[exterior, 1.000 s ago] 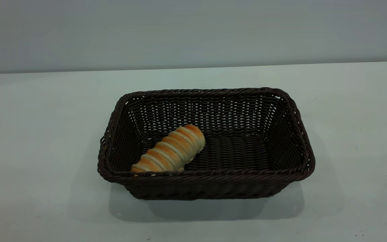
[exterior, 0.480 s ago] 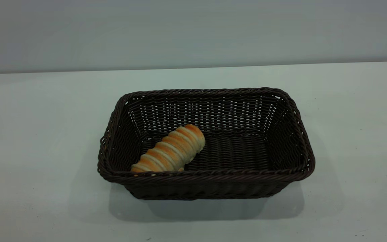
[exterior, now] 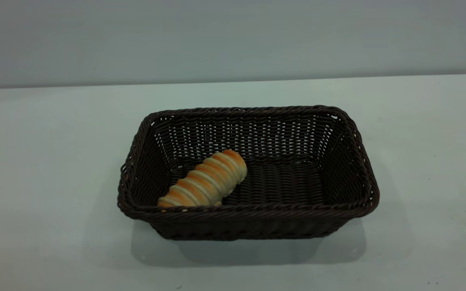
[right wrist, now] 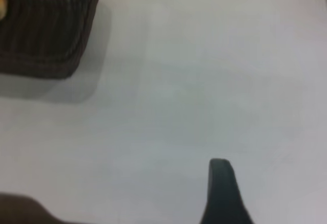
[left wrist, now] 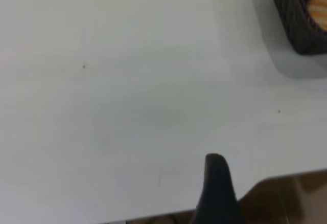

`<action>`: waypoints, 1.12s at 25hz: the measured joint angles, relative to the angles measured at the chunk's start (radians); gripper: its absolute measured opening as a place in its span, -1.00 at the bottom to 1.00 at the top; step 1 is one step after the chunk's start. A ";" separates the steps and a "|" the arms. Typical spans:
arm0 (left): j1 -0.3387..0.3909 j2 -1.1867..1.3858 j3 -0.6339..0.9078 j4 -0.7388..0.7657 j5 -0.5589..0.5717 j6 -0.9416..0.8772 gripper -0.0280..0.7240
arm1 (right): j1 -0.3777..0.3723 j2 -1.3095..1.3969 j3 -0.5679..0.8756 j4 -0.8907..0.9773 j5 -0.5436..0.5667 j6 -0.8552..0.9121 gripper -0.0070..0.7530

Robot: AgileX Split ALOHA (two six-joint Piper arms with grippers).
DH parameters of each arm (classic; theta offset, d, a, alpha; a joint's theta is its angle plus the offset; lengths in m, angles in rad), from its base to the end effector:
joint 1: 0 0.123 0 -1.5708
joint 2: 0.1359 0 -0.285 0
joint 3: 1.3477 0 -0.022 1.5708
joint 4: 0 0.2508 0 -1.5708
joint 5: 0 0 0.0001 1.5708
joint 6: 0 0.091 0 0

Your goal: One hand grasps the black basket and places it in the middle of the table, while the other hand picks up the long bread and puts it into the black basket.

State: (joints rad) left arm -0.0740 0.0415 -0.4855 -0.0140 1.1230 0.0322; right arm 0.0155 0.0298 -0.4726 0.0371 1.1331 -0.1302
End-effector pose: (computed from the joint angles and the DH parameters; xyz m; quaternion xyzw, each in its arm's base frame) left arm -0.0001 -0.0011 0.2685 0.0471 0.8813 -0.0168 0.4699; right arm -0.0010 0.0030 0.2641 -0.0653 0.8827 -0.0082 0.4654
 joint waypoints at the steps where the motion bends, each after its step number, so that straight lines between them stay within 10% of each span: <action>1: 0.001 -0.015 0.000 0.000 0.001 0.000 0.62 | -0.002 -0.013 0.000 0.000 0.000 0.000 0.36; 28: 0.001 -0.063 0.000 -0.001 0.007 0.000 0.62 | -0.005 -0.048 0.000 0.001 0.003 0.000 0.25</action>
State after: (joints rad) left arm -0.0730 -0.0219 -0.4855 -0.0147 1.1299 0.0322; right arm 0.0105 -0.0187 -0.4726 0.0383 1.1359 -0.1302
